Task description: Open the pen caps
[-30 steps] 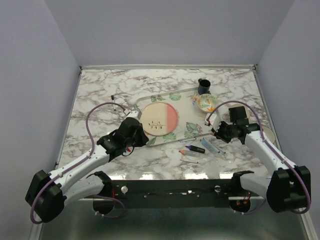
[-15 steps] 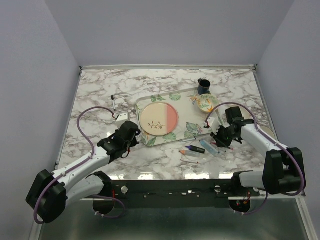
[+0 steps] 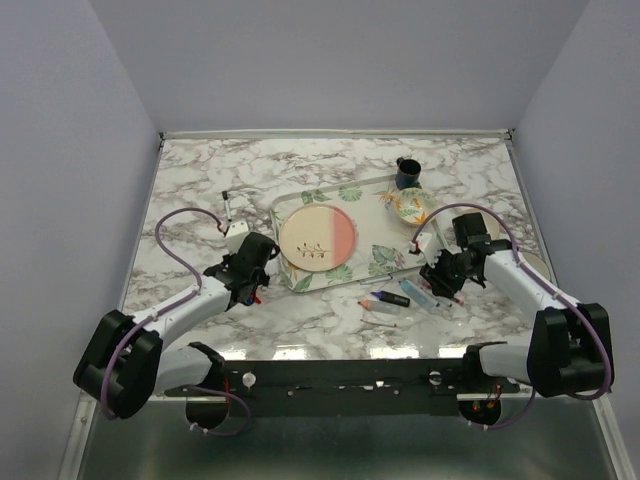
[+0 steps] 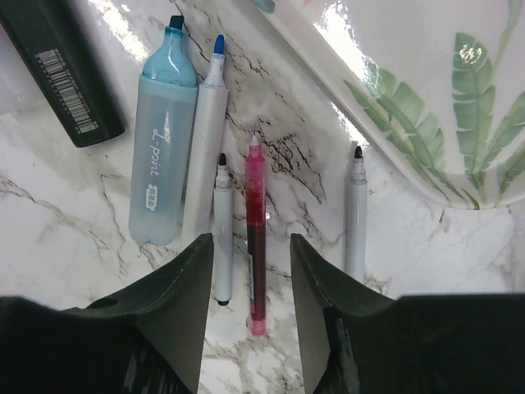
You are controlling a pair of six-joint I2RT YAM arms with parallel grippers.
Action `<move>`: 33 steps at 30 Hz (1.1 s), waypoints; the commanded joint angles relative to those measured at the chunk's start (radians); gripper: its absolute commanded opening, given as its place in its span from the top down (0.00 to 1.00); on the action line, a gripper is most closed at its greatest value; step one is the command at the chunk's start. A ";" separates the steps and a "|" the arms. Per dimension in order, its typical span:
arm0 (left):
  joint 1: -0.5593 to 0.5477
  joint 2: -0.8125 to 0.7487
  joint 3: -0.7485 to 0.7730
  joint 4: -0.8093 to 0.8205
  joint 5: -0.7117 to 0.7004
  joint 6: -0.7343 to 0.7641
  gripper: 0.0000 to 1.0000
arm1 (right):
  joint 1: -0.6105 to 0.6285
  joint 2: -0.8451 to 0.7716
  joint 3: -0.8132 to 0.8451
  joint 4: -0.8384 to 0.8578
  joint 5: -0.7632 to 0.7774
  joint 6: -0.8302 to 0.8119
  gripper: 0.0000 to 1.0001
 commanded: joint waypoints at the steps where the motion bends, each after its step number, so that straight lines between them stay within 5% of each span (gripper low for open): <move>1: 0.041 0.049 0.053 0.080 -0.056 0.033 0.79 | -0.006 -0.035 0.020 0.005 -0.003 0.006 0.47; 21: 0.188 0.133 0.125 0.114 0.063 0.064 0.56 | -0.006 -0.069 0.021 0.016 -0.014 0.005 0.46; 33: 0.490 0.389 0.441 0.151 0.321 0.125 0.44 | -0.005 -0.196 0.018 0.097 -0.012 0.066 0.30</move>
